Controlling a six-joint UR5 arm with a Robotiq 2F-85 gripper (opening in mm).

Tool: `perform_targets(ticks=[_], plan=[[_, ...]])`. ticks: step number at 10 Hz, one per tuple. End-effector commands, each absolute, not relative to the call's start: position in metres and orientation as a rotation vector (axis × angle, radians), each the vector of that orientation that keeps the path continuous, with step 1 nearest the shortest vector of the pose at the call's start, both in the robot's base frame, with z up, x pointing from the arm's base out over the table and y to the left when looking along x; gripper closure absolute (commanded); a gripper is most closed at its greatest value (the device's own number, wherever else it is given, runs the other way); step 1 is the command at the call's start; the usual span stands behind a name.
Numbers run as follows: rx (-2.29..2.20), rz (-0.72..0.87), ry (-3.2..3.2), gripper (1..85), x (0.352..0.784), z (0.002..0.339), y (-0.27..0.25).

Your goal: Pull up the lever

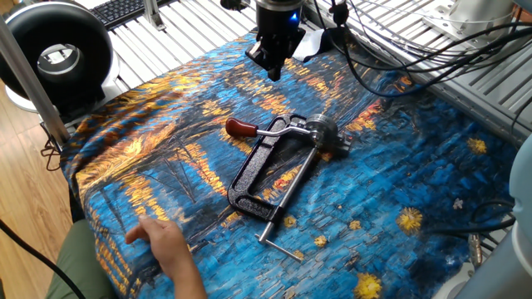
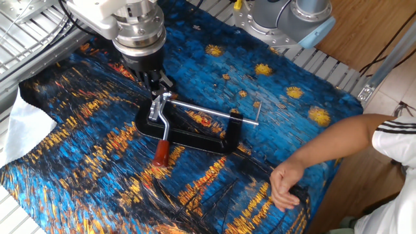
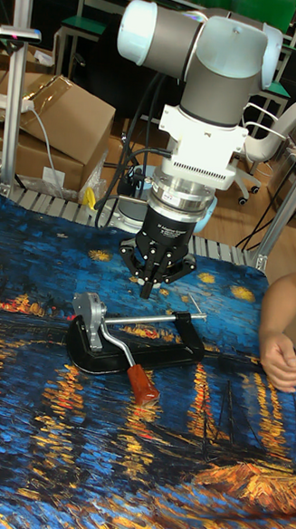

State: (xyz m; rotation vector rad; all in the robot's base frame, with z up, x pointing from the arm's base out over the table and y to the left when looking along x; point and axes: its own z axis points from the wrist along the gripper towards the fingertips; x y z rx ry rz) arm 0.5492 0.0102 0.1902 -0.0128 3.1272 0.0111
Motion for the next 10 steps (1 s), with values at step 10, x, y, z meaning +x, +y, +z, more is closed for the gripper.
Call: perform_targets(ticks=[10], plan=[[-0.006,0.052,3.112,84.7,0.5521,0.1907,0.0162]])
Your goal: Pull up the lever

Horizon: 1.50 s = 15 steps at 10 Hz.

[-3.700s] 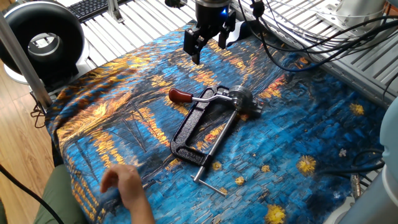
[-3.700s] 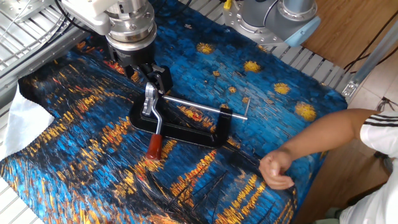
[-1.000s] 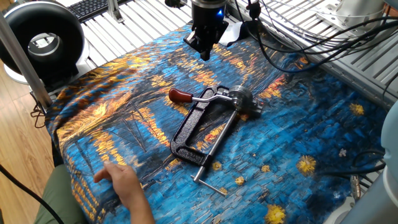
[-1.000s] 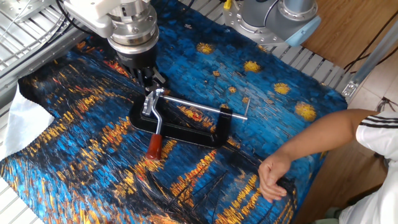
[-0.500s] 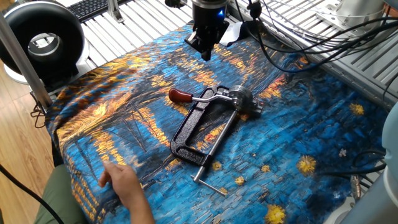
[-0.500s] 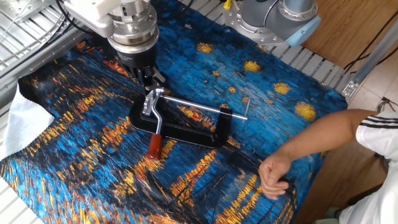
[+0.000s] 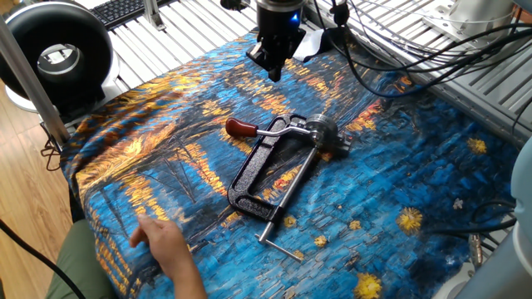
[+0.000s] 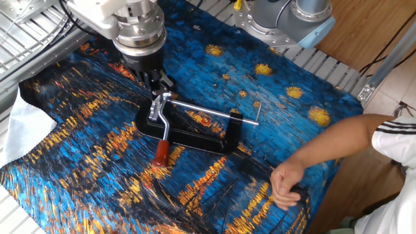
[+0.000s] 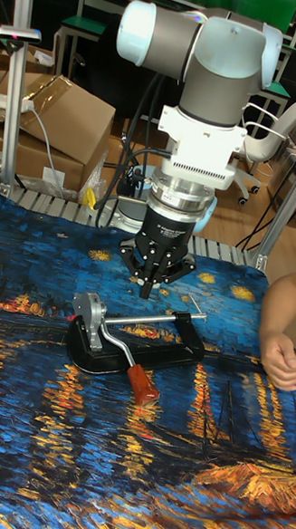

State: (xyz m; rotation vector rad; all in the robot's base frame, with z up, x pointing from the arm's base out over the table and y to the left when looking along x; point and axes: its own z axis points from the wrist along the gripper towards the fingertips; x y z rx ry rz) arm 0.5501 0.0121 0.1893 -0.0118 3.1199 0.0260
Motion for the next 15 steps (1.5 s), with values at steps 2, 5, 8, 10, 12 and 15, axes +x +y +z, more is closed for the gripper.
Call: perform_targets(ticks=[2,5,8,10,12,15], plan=[[-0.06,0.045,3.083,84.7,0.56,0.191,0.015],[-0.165,0.079,3.076,81.7,0.559,0.191,0.022],[-0.297,0.119,3.045,67.0,0.563,0.192,0.03],[-0.322,0.123,3.035,62.3,0.565,0.192,0.031],[-0.401,0.132,3.015,52.0,0.567,0.193,0.033],[-0.441,0.139,2.993,44.7,0.57,0.184,0.038]])
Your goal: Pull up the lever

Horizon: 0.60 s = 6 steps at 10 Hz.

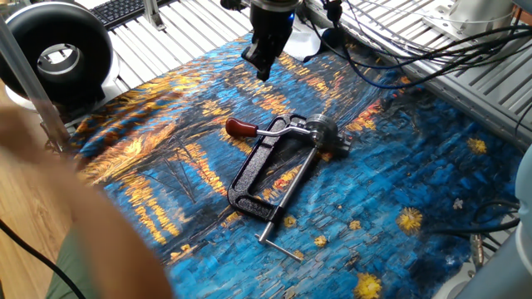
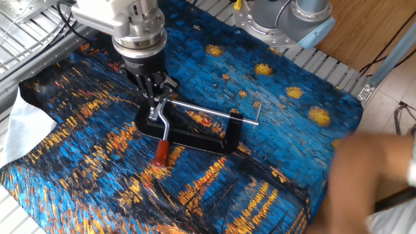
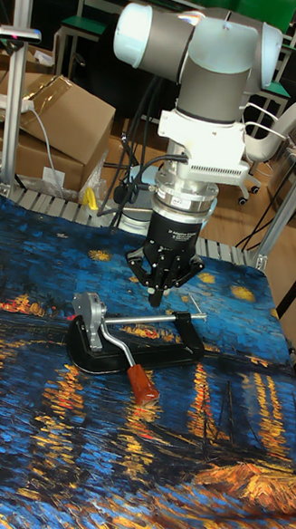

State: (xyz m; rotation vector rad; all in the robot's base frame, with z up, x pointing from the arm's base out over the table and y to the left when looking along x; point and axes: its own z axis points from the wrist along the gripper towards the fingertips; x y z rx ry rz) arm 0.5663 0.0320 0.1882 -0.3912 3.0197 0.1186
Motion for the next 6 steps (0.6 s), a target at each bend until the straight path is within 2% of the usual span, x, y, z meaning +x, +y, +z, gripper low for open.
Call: perform_targets(ticks=[1,3,4,6], plan=[[-0.448,0.127,2.992,43.7,0.57,0.177,0.037],[-0.471,0.115,2.985,42.7,0.566,0.172,0.032],[-0.48,0.125,2.985,39.0,0.563,0.18,0.031],[-0.471,0.067,3.034,42.3,0.552,0.191,0.018]])
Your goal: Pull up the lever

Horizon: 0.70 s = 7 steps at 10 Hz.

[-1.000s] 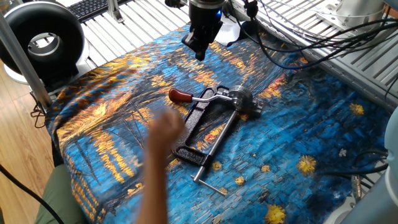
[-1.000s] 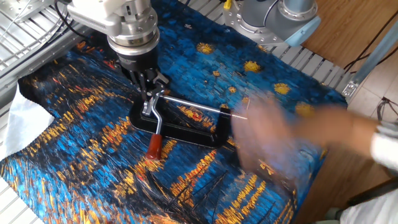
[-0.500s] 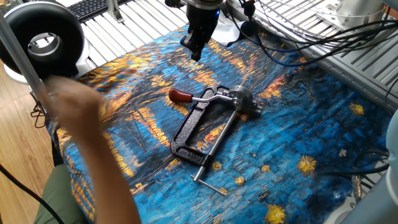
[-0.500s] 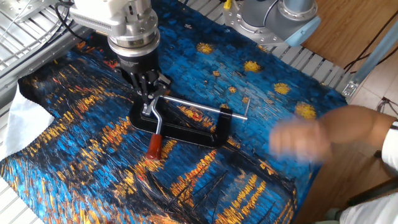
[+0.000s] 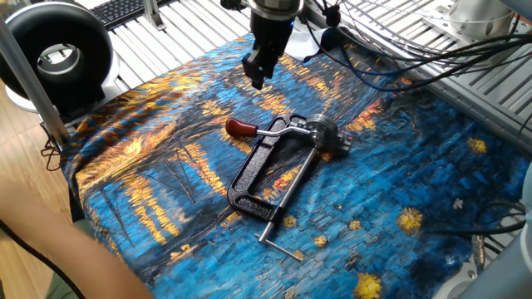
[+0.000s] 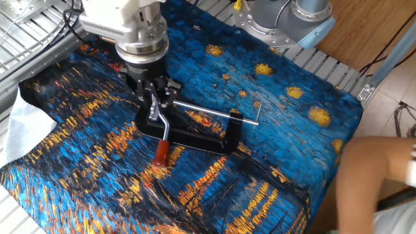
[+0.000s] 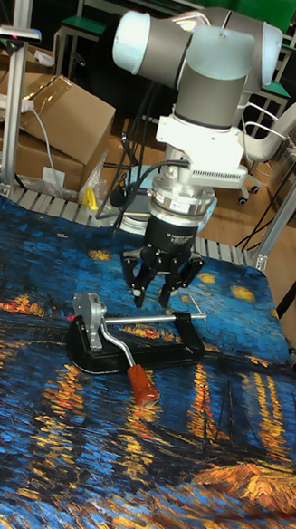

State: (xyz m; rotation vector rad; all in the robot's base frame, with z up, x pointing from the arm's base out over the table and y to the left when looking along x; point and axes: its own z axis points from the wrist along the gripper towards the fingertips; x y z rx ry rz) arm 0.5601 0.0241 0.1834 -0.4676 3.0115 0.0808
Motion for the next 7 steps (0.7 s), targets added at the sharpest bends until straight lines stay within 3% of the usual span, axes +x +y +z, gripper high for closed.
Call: perform_targets(ticks=[1,7], plan=[[-0.493,0.075,3.036,42.7,0.55,0.191,0.019],[-0.591,0.117,2.921,35.0,0.578,0.187,0.034]])
